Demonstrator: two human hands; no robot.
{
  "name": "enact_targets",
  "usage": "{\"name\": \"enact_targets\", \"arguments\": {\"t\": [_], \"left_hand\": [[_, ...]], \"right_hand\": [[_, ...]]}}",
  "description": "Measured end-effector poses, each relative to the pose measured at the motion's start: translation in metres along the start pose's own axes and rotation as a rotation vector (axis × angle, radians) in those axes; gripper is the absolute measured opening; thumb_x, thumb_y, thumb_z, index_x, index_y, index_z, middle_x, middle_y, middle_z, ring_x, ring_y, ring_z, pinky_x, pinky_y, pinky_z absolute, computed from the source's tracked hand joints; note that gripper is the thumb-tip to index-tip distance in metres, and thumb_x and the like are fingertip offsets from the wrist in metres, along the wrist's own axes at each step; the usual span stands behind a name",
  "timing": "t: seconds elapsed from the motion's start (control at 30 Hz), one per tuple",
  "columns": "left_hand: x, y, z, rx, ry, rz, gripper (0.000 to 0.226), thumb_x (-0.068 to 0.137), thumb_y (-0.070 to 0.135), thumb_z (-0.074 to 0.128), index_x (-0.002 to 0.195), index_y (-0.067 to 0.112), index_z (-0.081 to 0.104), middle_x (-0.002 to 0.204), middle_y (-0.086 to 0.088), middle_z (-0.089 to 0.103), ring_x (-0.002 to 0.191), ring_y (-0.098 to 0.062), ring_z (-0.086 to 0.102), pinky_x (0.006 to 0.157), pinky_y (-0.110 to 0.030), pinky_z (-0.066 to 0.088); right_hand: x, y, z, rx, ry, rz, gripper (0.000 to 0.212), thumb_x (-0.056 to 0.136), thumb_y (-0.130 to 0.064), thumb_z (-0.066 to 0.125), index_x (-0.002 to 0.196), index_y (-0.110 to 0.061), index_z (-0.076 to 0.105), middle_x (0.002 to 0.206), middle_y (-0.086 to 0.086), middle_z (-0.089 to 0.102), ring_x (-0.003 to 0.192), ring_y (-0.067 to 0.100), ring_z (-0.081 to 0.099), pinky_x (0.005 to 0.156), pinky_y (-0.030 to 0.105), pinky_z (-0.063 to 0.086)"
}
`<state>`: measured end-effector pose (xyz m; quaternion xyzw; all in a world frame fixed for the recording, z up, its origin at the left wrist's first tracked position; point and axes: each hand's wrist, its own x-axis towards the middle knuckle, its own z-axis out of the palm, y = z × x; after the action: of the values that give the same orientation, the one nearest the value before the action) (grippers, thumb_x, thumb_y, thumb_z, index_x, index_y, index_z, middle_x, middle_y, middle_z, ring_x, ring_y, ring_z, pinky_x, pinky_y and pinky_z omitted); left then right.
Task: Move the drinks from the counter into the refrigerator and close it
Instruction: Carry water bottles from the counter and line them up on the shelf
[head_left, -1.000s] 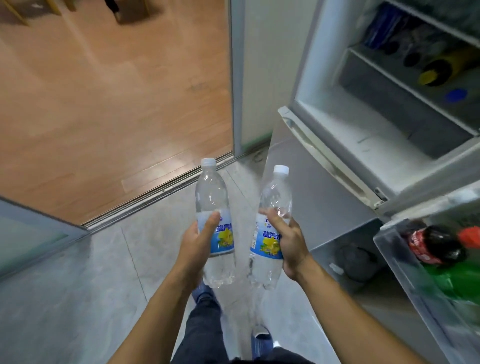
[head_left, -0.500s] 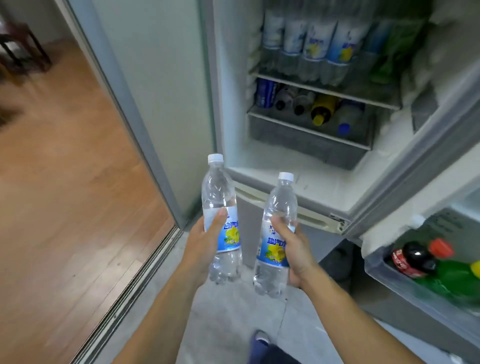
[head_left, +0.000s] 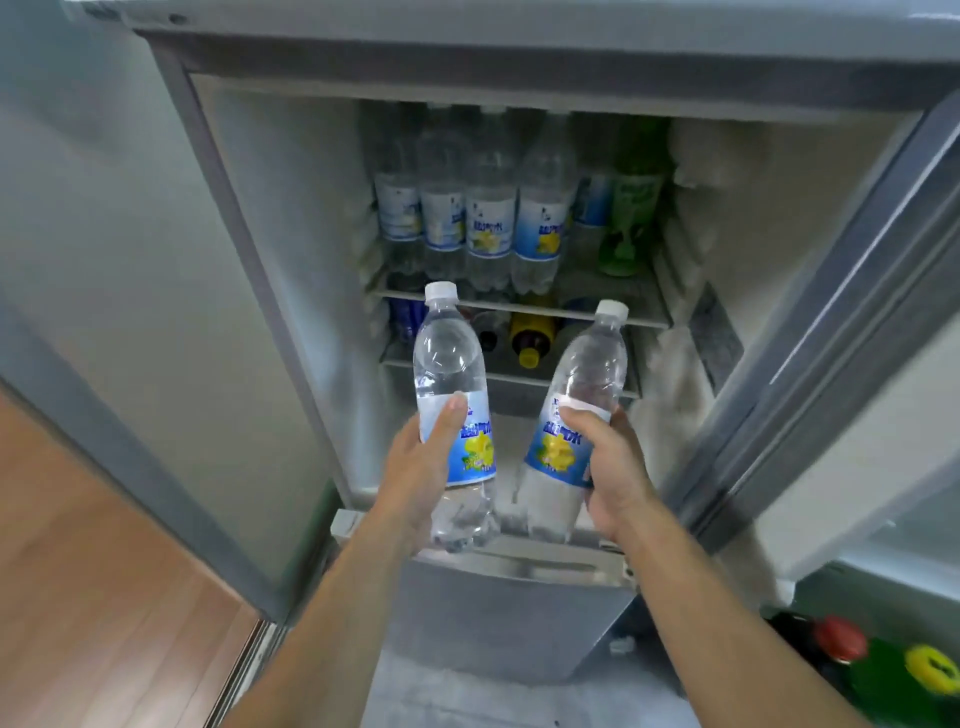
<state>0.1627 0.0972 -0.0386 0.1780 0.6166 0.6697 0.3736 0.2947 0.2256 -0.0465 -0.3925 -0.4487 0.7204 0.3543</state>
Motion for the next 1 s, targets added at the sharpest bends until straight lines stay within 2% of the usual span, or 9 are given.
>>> {"name": "enact_targets", "arguments": {"t": [0.17, 0.23, 0.3, 0.4, 0.57, 0.67, 0.8, 0.9, 1.0], "left_hand": [[0.047, 0.017, 0.013, -0.006, -0.076, 0.032, 0.041, 0.062, 0.071, 0.075, 0.084, 0.036, 0.076, 0.085, 0.0, 0.078, 0.076, -0.017, 0.076, 0.055, -0.028, 0.057], [0.065, 0.024, 0.013, -0.002, -0.103, 0.038, 0.038, 0.061, 0.071, 0.074, 0.081, 0.039, 0.075, 0.085, 0.001, 0.078, 0.076, -0.016, 0.075, 0.058, -0.029, 0.057], [0.083, 0.03, 0.012, 0.006, -0.126, 0.057, 0.047, 0.062, 0.071, 0.074, 0.089, 0.033, 0.074, 0.089, 0.002, 0.078, 0.081, -0.016, 0.075, 0.07, -0.034, 0.059], [0.104, 0.045, 0.009, 0.057, -0.192, 0.12, 0.062, 0.056, 0.076, 0.073, 0.098, 0.03, 0.069, 0.094, 0.005, 0.078, 0.087, -0.014, 0.075, 0.082, -0.037, 0.057], [0.133, 0.063, 0.006, 0.15, -0.238, 0.192, 0.071, 0.05, 0.08, 0.064, 0.099, 0.027, 0.067, 0.091, 0.01, 0.077, 0.086, -0.008, 0.074, 0.075, -0.026, 0.055], [0.14, 0.065, 0.003, 0.162, -0.263, 0.215, 0.062, 0.055, 0.077, 0.063, 0.096, 0.03, 0.067, 0.088, 0.016, 0.076, 0.083, -0.003, 0.073, 0.062, -0.013, 0.053], [0.145, 0.064, 0.001, 0.161, -0.31, 0.238, 0.044, 0.065, 0.067, 0.063, 0.093, 0.033, 0.066, 0.085, 0.019, 0.075, 0.08, 0.001, 0.072, 0.058, -0.009, 0.051], [0.148, 0.06, 0.001, 0.141, -0.32, 0.25, 0.052, 0.063, 0.068, 0.065, 0.1, 0.031, 0.065, 0.09, 0.017, 0.076, 0.084, -0.002, 0.072, 0.061, -0.011, 0.052], [0.149, 0.058, 0.005, 0.116, -0.322, 0.253, 0.054, 0.064, 0.065, 0.066, 0.105, 0.03, 0.063, 0.091, 0.019, 0.075, 0.087, -0.001, 0.072, 0.063, -0.01, 0.052]], "right_hand": [[0.049, -0.041, 0.021, -0.109, 0.191, -0.369, 0.058, 0.068, -0.034, 0.08, 0.117, -0.025, 0.05, 0.106, -0.004, 0.071, 0.092, 0.007, 0.072, 0.077, 0.029, 0.06], [0.069, -0.062, 0.032, -0.168, 0.275, -0.496, 0.053, 0.072, -0.034, 0.08, 0.113, -0.032, 0.046, 0.102, -0.016, 0.066, 0.083, -0.012, 0.066, 0.069, 0.014, 0.056], [0.088, -0.08, 0.043, -0.177, 0.293, -0.578, 0.047, 0.079, -0.023, 0.079, 0.112, -0.032, 0.046, 0.099, -0.021, 0.061, 0.078, -0.02, 0.062, 0.062, 0.006, 0.049], [0.118, -0.103, 0.054, -0.168, 0.318, -0.657, 0.046, 0.086, -0.01, 0.074, 0.122, -0.016, 0.047, 0.104, -0.012, 0.063, 0.084, -0.016, 0.063, 0.067, 0.004, 0.049], [0.168, -0.131, 0.063, -0.18, 0.345, -0.692, 0.06, 0.087, -0.005, 0.072, 0.14, -0.006, 0.043, 0.131, 0.009, 0.059, 0.112, 0.015, 0.061, 0.078, 0.009, 0.052], [0.197, -0.137, 0.065, -0.187, 0.363, -0.668, 0.063, 0.086, -0.003, 0.072, 0.142, -0.007, 0.045, 0.136, 0.011, 0.058, 0.121, 0.021, 0.058, 0.088, 0.02, 0.055], [0.23, -0.139, 0.071, -0.225, 0.396, -0.61, 0.065, 0.081, -0.015, 0.08, 0.14, -0.017, 0.051, 0.135, 0.006, 0.061, 0.118, 0.017, 0.059, 0.065, 0.005, 0.049], [0.246, -0.136, 0.074, -0.329, 0.454, -0.643, 0.06, 0.08, -0.025, 0.08, 0.134, -0.02, 0.055, 0.131, 0.003, 0.063, 0.121, 0.022, 0.059, 0.083, 0.022, 0.05], [0.248, -0.134, 0.075, -0.351, 0.506, -0.675, 0.068, 0.076, -0.022, 0.084, 0.135, -0.014, 0.051, 0.131, 0.006, 0.062, 0.122, 0.023, 0.059, 0.098, 0.035, 0.051]]}}
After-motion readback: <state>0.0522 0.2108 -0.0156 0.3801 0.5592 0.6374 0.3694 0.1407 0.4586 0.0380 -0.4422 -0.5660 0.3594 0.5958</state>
